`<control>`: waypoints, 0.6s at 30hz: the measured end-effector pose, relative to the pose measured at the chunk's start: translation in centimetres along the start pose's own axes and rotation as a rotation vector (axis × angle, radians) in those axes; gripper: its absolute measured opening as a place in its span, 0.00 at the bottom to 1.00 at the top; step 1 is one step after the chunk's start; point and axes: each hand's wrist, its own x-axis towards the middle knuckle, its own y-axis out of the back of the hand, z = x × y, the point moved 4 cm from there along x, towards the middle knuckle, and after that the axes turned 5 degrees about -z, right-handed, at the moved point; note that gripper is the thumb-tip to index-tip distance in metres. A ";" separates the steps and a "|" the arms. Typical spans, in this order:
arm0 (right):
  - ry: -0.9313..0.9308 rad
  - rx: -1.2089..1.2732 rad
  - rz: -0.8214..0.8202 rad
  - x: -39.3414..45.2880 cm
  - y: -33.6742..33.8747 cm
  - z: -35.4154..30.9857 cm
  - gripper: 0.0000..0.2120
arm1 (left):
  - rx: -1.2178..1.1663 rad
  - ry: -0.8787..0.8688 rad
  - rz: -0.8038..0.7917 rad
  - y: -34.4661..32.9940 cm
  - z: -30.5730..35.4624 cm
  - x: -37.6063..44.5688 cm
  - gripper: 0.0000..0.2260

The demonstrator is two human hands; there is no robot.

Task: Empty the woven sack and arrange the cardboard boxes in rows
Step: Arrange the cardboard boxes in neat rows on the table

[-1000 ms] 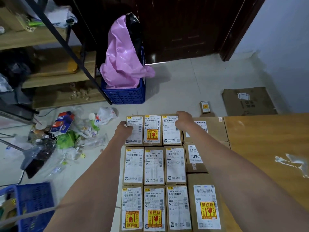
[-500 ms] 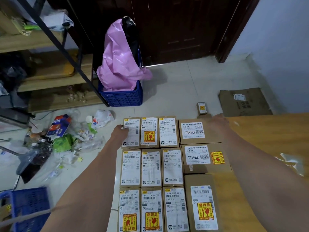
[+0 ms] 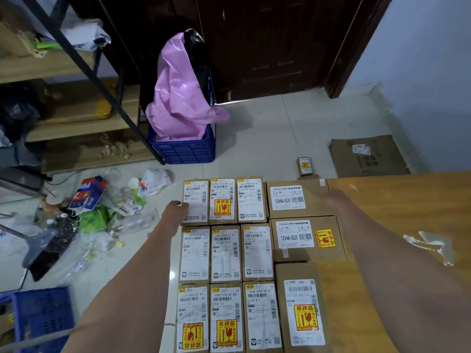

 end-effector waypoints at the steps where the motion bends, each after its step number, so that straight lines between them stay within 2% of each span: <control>1: -0.017 0.001 -0.018 -0.1 -0.2 0.7 0.21 | -0.005 0.026 -0.005 0.0 -0.5 -0.5 0.19; 4: -0.079 0.052 -0.044 -1.4 -1.0 2.4 0.16 | -0.060 0.098 -0.048 -0.3 -2.4 -1.8 0.20; 8: -0.104 0.107 -0.098 -3.1 -2.0 3.6 0.10 | -0.111 0.130 -0.060 -0.7 -4.6 -2.9 0.27; 13: -0.071 0.038 -0.107 -3.7 -2.9 4.1 0.14 | -0.088 0.151 -0.024 -1.2 -5.4 -4.8 0.29; 16: -0.014 0.086 -0.113 -4.6 -3.6 4.1 0.15 | -0.059 0.148 -0.007 -1.3 -5.9 -5.4 0.29; 18: 0.024 0.099 -0.123 -5.0 -4.0 4.3 0.20 | -0.071 0.148 -0.016 -1.3 -6.2 -5.6 0.29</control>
